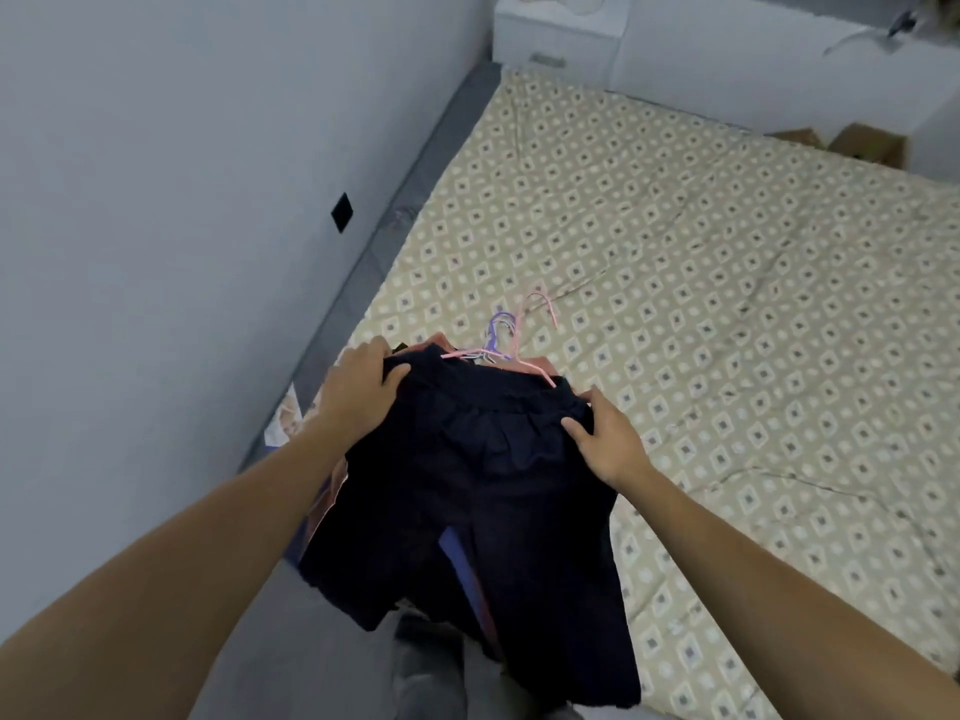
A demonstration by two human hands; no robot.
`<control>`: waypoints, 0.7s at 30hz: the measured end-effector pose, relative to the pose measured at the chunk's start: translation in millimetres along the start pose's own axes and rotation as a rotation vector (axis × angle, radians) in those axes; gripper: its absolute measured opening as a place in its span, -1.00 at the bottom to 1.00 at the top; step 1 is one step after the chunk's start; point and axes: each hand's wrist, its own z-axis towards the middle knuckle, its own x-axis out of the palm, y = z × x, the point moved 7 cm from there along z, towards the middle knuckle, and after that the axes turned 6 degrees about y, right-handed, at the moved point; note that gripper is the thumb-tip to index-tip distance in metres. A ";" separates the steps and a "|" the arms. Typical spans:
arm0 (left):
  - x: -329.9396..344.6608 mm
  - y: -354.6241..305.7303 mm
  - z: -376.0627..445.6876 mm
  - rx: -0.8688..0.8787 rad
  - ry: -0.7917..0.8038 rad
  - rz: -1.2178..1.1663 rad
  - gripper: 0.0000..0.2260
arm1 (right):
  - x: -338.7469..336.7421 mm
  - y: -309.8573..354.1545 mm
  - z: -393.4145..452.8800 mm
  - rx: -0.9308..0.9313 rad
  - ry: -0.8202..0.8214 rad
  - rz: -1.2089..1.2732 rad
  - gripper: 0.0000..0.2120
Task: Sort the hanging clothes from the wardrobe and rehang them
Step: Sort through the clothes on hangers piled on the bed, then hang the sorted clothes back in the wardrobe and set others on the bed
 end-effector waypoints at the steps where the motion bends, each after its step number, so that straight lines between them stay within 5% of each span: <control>1: 10.8 7.6 17.3 -0.008 0.022 0.019 -0.74 | 8.5 -6.3 17.5 0.019 0.000 -0.007 -0.66; 7: 70.0 34.5 92.3 0.006 0.155 0.058 -0.85 | 49.7 -44.2 103.5 0.131 0.002 -0.085 -0.67; 11: 83.0 18.2 105.6 0.078 0.197 0.122 -0.73 | 51.7 -46.5 115.2 0.166 -0.051 -0.158 -0.56; 21: 29.5 -133.8 41.0 0.425 0.127 0.167 -0.58 | -47.8 -18.3 -32.4 0.155 -0.335 -0.231 -0.48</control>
